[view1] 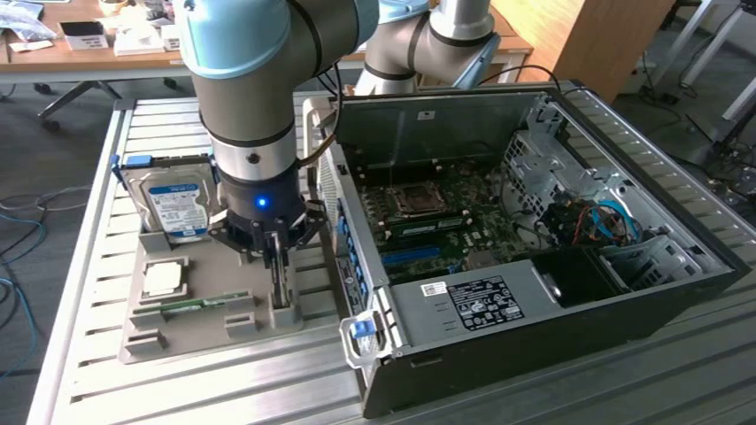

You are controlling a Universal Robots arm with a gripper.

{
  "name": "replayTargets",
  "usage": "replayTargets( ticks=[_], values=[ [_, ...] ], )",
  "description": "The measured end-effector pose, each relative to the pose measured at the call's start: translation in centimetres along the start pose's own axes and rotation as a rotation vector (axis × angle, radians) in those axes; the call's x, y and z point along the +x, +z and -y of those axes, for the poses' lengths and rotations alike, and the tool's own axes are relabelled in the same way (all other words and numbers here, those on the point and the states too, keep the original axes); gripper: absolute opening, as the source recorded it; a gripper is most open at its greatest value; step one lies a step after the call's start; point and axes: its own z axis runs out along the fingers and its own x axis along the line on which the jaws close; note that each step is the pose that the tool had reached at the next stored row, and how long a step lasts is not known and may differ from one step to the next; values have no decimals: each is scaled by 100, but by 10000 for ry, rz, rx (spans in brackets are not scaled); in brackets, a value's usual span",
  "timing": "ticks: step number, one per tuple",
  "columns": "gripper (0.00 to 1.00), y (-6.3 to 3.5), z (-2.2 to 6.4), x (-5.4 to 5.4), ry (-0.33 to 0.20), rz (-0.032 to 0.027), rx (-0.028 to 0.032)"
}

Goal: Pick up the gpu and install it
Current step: 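Pick up the gpu and move the gpu toward the slot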

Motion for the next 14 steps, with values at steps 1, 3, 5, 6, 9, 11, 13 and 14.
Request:
replayTargets(
  ticks=[1, 3, 5, 6, 9, 11, 13, 14],
  values=[
    [27, 0, 0, 0, 0, 2, -2],
    [27, -7, -1, -1, 0, 3, -3],
    [27, -21, -1, 0, 0, 1, -1],
    [27, -31, -1, -1, 0, 0, 0],
    [27, -62, -3, -1, 0, 0, 0],
    [27, -88, -4, -2, 0, 0, 0],
    [27, -116, -5, -3, 0, 1, 0],
    [27, -130, -6, -3, 0, 0, 0]
  ],
)
